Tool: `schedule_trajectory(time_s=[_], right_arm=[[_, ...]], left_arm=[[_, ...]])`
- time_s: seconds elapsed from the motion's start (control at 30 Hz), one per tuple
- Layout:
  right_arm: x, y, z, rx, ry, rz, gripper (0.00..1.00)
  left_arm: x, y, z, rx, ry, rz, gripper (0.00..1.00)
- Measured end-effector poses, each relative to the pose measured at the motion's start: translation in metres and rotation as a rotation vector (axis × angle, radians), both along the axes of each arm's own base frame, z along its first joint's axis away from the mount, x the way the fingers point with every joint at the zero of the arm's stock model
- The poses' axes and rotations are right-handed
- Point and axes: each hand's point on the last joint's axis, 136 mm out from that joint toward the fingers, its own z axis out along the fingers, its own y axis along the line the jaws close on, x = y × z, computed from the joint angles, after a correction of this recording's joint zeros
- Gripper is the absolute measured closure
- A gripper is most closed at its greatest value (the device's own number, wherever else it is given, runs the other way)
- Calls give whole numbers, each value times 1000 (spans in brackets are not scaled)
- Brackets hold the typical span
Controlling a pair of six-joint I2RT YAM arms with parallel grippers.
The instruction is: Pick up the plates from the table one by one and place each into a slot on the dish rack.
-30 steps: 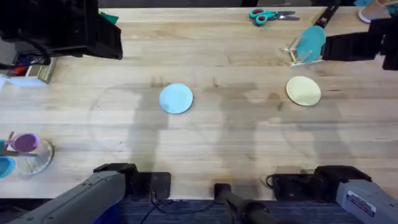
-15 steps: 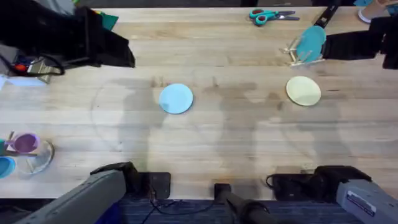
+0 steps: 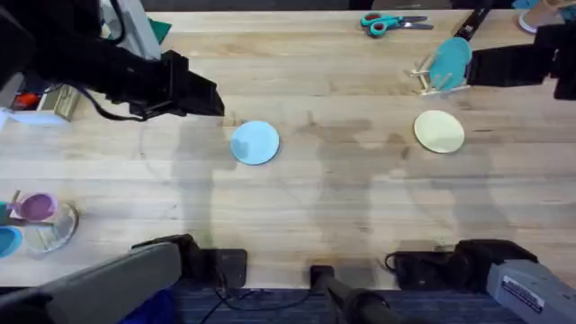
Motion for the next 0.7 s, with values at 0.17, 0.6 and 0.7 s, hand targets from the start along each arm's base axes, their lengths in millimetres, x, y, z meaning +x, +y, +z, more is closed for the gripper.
schedule_trajectory(time_s=[0.17, 0.6, 0.7], right_arm=[[0, 0, 0, 0, 0, 0, 8], [0, 0, 0, 0, 0, 0, 8], [0, 0, 0, 0, 0, 0, 7]], left_arm=[[9, 1, -12, -12, 18, -4, 959], [19, -3, -46, -62, 104, -51, 959], [16, -4, -58, -71, 114, -55, 959]])
